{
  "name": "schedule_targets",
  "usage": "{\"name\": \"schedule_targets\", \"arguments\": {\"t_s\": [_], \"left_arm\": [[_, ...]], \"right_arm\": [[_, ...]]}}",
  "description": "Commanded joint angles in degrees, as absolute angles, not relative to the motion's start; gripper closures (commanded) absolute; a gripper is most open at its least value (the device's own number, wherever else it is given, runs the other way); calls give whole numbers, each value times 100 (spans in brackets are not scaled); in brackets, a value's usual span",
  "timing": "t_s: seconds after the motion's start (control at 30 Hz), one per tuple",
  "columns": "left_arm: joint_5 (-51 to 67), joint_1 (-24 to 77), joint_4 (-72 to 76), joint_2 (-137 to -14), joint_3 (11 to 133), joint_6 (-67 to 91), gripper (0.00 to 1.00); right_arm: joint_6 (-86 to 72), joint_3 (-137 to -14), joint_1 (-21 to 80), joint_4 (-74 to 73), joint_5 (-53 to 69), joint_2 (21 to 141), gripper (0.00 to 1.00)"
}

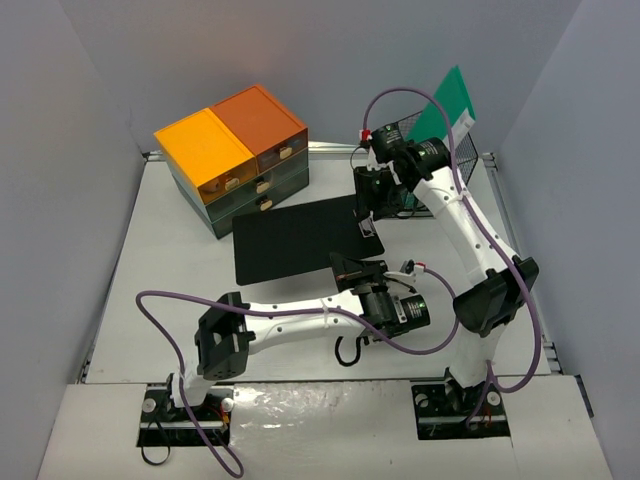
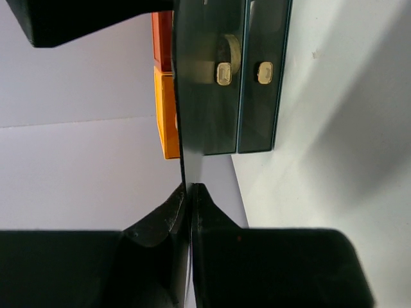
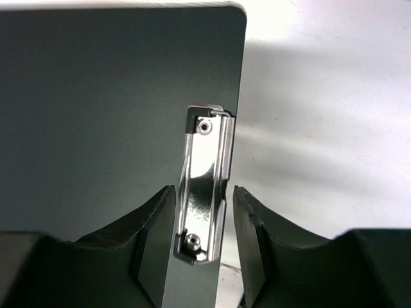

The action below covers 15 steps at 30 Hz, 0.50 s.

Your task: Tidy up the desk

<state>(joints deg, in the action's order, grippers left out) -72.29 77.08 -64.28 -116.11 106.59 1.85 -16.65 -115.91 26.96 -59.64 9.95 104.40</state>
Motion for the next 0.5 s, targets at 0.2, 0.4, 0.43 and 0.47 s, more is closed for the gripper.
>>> {"name": "schedule_targets", "arguments": {"t_s": [0.2, 0.4, 0.43, 0.47], "left_arm": [[-7714, 7759, -7038, -11315, 10783, 693, 100], [-7918, 7831, -7382, -11347, 10832, 1056, 100], [-7965, 7849, -7437, -11340, 10840, 1124, 100], [-8013, 7865, -7469, -11330, 10845, 1167, 100]], "right_arm": [[-1947, -12053, 2561, -5968, 1292, 9860, 39], [-2212, -11676, 1947, -5713, 2051, 9457, 37], [-2273, -11508, 1799, -5582, 2317, 9345, 37], [-2327, -11337, 1676, -5480, 2589, 9259, 37]]}}
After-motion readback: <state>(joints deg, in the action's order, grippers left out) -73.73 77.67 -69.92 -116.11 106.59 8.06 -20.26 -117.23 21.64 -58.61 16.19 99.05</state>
